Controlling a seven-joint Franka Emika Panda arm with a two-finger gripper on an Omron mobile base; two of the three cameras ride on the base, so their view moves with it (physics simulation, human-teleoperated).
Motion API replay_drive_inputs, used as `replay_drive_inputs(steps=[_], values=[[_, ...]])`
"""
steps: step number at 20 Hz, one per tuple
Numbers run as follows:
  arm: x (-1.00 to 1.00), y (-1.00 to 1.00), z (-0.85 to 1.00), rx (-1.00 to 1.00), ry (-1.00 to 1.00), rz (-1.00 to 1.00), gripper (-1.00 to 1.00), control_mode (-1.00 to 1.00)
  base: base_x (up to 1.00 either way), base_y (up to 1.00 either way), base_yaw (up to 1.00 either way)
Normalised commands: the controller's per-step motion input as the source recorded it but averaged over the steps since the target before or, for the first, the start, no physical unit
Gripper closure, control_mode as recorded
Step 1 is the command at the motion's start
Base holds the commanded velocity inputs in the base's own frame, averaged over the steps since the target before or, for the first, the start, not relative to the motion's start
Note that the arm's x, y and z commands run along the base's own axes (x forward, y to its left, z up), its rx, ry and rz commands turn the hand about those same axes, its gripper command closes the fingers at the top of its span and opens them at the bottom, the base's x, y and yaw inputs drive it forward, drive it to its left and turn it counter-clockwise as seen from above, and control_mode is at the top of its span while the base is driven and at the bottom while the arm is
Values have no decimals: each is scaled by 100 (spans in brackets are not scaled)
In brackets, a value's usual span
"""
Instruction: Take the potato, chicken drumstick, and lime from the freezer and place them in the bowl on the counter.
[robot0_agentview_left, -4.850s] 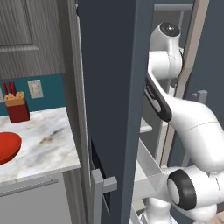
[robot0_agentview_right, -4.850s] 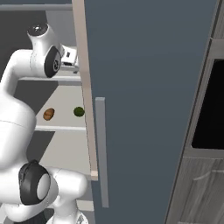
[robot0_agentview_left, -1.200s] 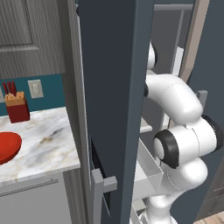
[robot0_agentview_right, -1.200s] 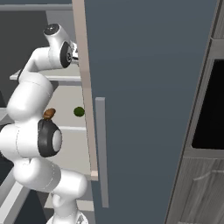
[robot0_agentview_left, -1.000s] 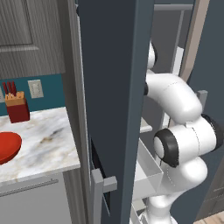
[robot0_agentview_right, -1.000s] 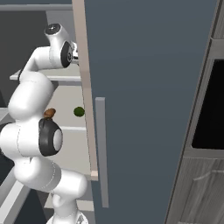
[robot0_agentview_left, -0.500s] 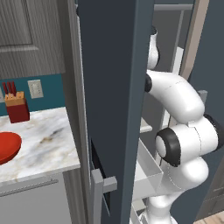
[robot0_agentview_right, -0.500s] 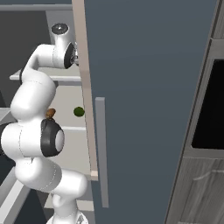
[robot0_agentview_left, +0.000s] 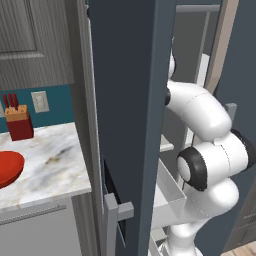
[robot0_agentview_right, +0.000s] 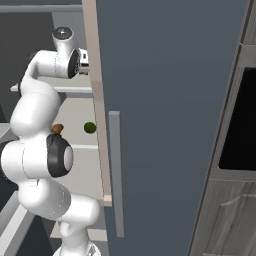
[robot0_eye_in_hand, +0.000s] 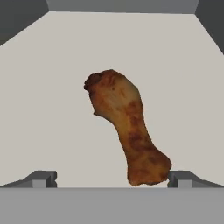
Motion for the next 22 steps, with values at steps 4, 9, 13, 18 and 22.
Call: replay_drive_inputs(steps=[4, 9, 13, 18, 22], values=[[1, 14, 0, 0, -3, 0, -100, -100, 0, 0, 0], [14, -6, 1, 0, 0, 0, -100, -100, 0, 0, 0], [8, -8, 0, 0, 0, 1, -100, -100, 0, 0, 0], [3, -1, 13, 0, 0, 2, -100, -100, 0, 0, 0], [16, 0, 4, 0, 0, 1, -100, -100, 0, 0, 0]])
